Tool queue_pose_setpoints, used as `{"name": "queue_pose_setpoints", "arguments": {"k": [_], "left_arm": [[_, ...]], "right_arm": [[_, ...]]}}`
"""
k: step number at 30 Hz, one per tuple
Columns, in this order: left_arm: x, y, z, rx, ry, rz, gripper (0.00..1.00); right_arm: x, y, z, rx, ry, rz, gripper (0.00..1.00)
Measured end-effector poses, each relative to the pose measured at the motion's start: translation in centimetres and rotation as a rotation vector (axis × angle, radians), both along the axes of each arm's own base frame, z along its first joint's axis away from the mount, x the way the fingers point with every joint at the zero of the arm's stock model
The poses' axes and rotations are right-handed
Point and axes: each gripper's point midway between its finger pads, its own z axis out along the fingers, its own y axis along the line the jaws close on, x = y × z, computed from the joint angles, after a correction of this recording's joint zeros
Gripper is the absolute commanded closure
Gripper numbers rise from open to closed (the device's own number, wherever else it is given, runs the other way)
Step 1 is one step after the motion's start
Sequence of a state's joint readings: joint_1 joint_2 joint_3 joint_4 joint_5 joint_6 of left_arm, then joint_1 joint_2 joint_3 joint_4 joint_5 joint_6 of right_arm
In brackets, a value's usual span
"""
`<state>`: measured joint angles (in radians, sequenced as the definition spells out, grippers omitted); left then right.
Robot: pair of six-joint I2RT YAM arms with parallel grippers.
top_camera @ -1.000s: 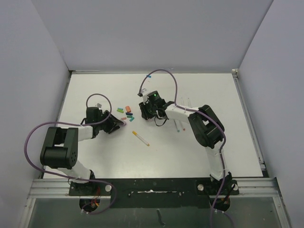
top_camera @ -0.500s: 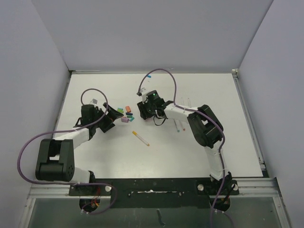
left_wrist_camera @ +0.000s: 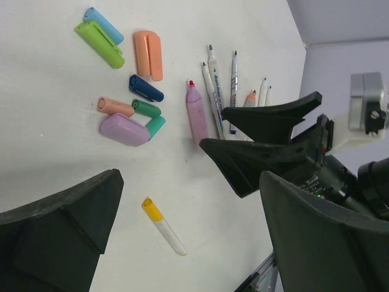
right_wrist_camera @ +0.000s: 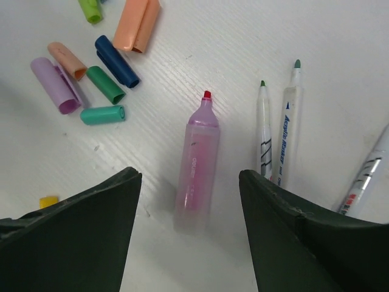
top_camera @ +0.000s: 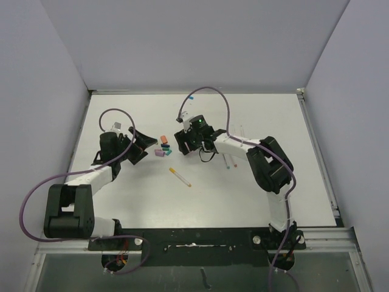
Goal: Open the pen caps
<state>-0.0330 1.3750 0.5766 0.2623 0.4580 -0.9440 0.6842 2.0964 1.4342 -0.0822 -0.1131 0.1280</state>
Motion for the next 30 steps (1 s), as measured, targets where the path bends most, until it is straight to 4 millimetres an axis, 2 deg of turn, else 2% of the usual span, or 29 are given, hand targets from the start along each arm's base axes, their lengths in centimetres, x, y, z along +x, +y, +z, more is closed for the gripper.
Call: {"name": "queue_pose_setpoints", "arguments": {"k": [8,11,13,16,20,30], "left_arm": [[0.2,-0.3,0.3,-0.023,-0.012,-0.010,0.02],[0.3,-0.3,0.1,-0.021,-0.004,-0.013,0.02],[0.4,-0.3,0.2,-0.020,-0.005,-0.014,0.03],[0.7,-0.3,0.4,-0.019,-0.009,-0.014,0.02],[0.9,-0.2,0.5,-0.021,-0.013,-0.012,0.02],[1.0,0.4,0.5,-0.021,-0.010,0.004,0.02]], "right_arm": [[-2.5,-0.2,6.7,0.040,-0.116,0.068,0.29],[-4.6,0.7,7.4,0.033,-0.134,0.121,0.27],[-6.6,1.5,6.8,0.018,-0.128,0.167,0.27],[-9.6,2.0,4.8,-0.023,-0.086,0.221,0.28],[-12.4,1.5,2.3,-0.079,-0.031,0.261,0.30],[-13.8,1.4,1.1,-0.122,-0.021,0.274,0.37]]}}
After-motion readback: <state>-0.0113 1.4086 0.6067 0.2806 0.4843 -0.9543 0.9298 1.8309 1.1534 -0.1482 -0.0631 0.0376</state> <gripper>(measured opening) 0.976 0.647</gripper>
